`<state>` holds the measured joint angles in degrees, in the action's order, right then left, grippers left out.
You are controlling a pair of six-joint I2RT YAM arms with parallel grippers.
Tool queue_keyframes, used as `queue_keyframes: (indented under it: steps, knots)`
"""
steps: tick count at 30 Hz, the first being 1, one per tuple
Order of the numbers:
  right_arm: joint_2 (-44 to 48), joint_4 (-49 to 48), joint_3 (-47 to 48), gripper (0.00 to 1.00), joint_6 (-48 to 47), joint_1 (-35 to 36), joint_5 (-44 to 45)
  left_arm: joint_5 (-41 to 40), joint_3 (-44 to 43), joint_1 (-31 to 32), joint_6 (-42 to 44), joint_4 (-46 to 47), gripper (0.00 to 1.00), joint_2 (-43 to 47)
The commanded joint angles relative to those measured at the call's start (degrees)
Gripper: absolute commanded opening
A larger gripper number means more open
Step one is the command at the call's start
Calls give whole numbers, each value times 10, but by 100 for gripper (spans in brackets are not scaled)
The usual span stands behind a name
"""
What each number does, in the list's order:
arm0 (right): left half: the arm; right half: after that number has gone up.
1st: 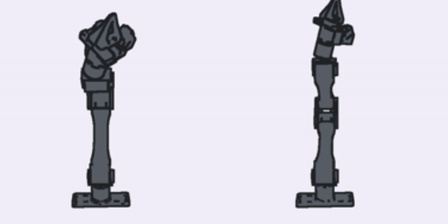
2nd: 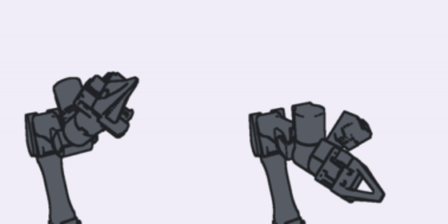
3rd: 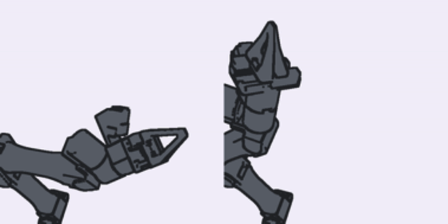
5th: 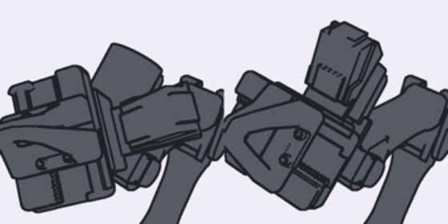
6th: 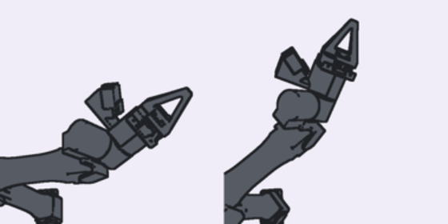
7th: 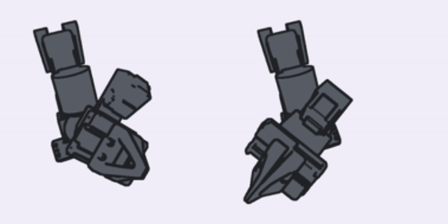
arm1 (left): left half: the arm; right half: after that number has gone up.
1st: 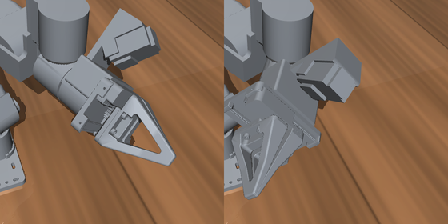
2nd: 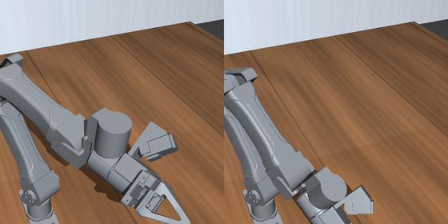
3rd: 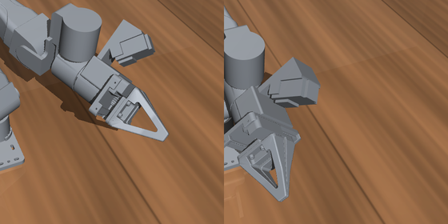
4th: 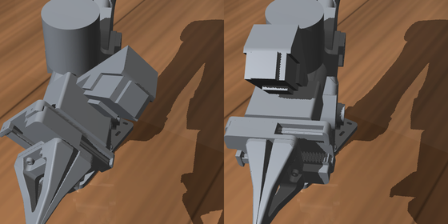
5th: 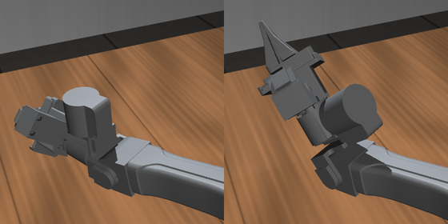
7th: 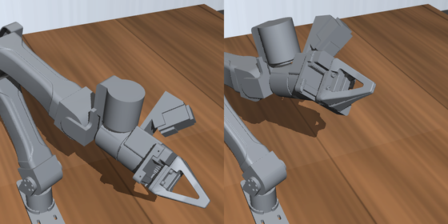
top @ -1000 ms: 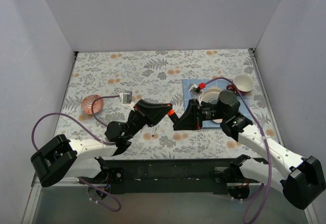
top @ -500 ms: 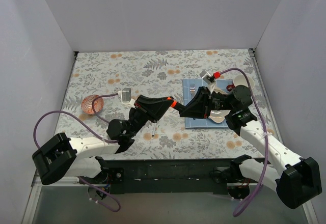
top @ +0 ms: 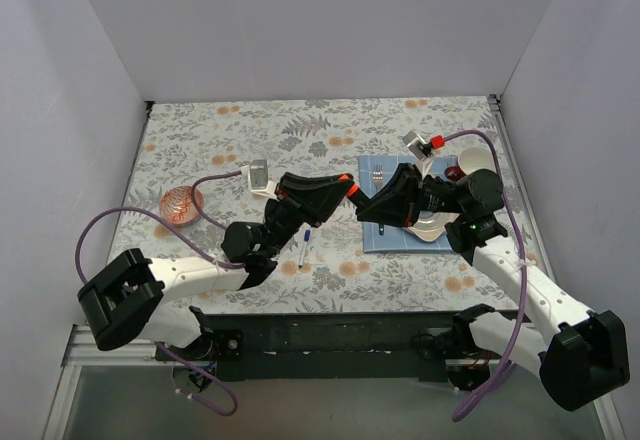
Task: Insert the pens into the pen caps
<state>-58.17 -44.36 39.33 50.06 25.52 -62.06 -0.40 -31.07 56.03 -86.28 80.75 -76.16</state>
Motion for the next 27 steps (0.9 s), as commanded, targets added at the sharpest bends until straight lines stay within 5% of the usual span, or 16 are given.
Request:
queue_keyframes:
  steps: [1, 7, 10, 13, 14, 19, 22, 27]
  knots:
    - [-4, -157, 91, 1, 5, 16, 202, 400, 29, 115, -46, -115, 0, -124]
    - [3, -116, 94, 1, -22, 16, 208, 404, 7, 108, -41, -162, 0, -117]
    - [14, -74, 70, 1, -35, 16, 203, 381, -11, 54, -21, -262, 0, -58]
    - [52, -24, 6, 25, -52, 16, 193, 384, -50, -39, 11, -398, 0, 13]
    - [87, -4, -11, 40, -59, 17, 194, 392, -62, -63, 24, -436, 0, 26]
    - [197, 164, -95, 68, -109, 16, 230, 380, -154, -175, 127, -692, 0, 38]
    - [248, 250, -100, 72, -143, 16, 271, 318, -174, -179, 158, -776, 0, 13]
    - [258, 305, -97, 73, -178, 17, 307, 275, -107, -178, 91, -705, 0, -15]
